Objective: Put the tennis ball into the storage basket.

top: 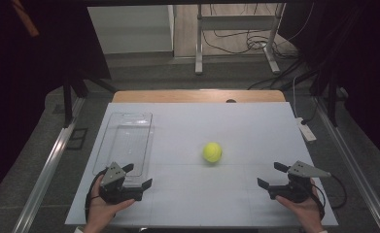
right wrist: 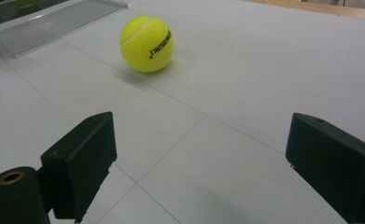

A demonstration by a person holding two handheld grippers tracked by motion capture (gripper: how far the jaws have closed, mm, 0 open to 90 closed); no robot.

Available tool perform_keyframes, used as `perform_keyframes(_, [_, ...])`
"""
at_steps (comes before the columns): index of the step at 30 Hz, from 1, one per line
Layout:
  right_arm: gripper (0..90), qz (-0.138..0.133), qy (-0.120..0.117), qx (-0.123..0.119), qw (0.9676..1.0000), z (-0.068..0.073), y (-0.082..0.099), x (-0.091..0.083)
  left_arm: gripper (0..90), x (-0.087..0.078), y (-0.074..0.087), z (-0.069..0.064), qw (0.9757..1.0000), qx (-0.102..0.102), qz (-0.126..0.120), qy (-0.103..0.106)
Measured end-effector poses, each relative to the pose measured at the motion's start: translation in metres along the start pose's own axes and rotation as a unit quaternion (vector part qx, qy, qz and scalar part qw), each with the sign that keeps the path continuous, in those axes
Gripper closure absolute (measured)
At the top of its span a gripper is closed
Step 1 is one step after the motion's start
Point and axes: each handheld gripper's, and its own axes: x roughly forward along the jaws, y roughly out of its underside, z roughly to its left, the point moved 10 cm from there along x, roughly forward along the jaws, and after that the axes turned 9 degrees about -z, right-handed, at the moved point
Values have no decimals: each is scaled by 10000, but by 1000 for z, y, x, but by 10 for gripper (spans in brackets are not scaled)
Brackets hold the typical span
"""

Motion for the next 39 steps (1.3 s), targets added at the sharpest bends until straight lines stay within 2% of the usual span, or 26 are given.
perform_keyframes(17, [95,2,-27,109,9999,2,1,-1,122,1,-1,-1,10000,25,-29,25])
perform_keyframes(39, [103,81,-32,109,9999,1,4,0,123,2,-2,-2,10000,76,-9,3])
